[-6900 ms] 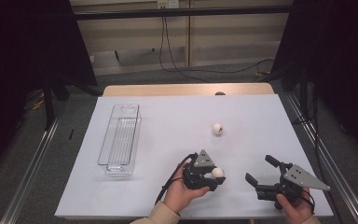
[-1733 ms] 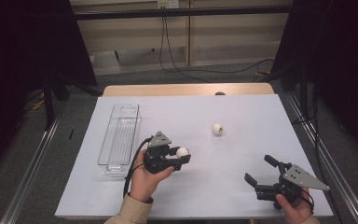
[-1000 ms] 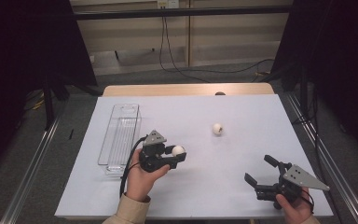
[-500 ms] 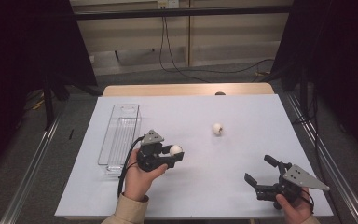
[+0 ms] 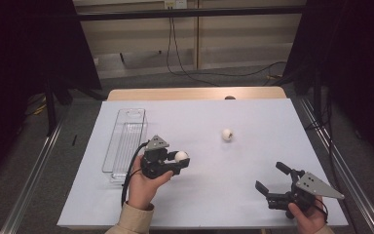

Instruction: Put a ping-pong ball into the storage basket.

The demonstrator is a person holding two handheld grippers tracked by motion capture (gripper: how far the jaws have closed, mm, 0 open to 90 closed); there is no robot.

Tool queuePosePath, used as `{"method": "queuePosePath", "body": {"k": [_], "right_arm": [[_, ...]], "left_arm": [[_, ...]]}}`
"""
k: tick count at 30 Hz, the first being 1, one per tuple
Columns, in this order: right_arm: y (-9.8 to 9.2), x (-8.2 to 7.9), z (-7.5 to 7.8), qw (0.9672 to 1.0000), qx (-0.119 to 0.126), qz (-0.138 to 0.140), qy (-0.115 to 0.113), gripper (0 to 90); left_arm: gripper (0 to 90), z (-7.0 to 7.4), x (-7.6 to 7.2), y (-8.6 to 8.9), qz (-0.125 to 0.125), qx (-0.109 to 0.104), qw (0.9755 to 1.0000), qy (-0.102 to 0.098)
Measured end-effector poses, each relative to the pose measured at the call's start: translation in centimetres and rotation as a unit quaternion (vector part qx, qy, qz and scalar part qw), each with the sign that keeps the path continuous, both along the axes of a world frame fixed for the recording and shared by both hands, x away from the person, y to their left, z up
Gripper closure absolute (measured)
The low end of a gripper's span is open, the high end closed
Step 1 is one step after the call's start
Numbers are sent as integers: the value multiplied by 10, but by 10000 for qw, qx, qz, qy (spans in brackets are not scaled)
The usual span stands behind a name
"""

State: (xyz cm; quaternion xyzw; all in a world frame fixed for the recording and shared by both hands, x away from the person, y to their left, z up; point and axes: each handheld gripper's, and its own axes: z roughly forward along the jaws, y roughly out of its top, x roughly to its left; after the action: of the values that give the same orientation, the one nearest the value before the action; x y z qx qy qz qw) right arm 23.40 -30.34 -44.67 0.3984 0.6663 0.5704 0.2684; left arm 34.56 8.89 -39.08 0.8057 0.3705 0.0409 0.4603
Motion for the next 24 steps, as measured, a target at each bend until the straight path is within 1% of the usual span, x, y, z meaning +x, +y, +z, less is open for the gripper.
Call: {"method": "queuePosePath", "body": {"k": [24], "right_arm": [[0, 0, 0, 10000, 2, 3, 1, 8]], "left_arm": [[510, 1, 2, 9, 125, 36, 9999, 27]]}}
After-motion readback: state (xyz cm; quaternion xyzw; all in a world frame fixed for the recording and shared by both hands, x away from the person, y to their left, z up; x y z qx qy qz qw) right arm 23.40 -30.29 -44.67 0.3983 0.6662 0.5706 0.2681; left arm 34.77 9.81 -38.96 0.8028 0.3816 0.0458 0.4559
